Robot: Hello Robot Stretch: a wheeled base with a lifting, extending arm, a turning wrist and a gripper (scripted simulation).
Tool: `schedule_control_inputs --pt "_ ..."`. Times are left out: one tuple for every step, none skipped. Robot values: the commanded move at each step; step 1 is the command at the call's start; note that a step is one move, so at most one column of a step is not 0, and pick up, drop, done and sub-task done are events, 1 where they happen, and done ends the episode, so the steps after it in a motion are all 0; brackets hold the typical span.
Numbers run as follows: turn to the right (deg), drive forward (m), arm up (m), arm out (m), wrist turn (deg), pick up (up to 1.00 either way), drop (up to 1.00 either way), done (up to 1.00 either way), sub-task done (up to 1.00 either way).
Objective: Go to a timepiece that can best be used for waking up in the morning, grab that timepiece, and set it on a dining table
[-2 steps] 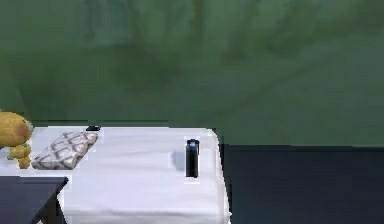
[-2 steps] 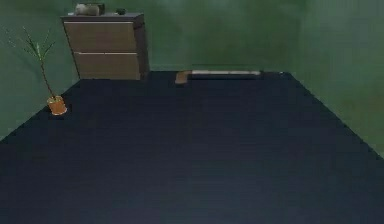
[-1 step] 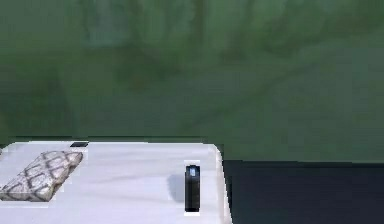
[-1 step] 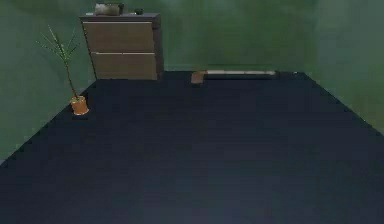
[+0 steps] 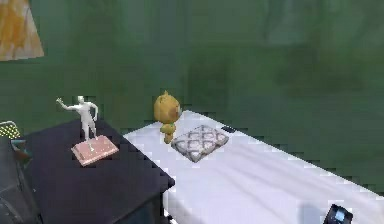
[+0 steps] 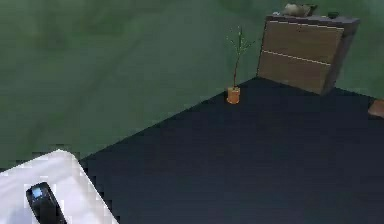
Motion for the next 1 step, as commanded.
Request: schedule_control_inputs --pt "-39.0 0.0 0.0 0.0 0.0 0.0 0.0 0.0 0.0"
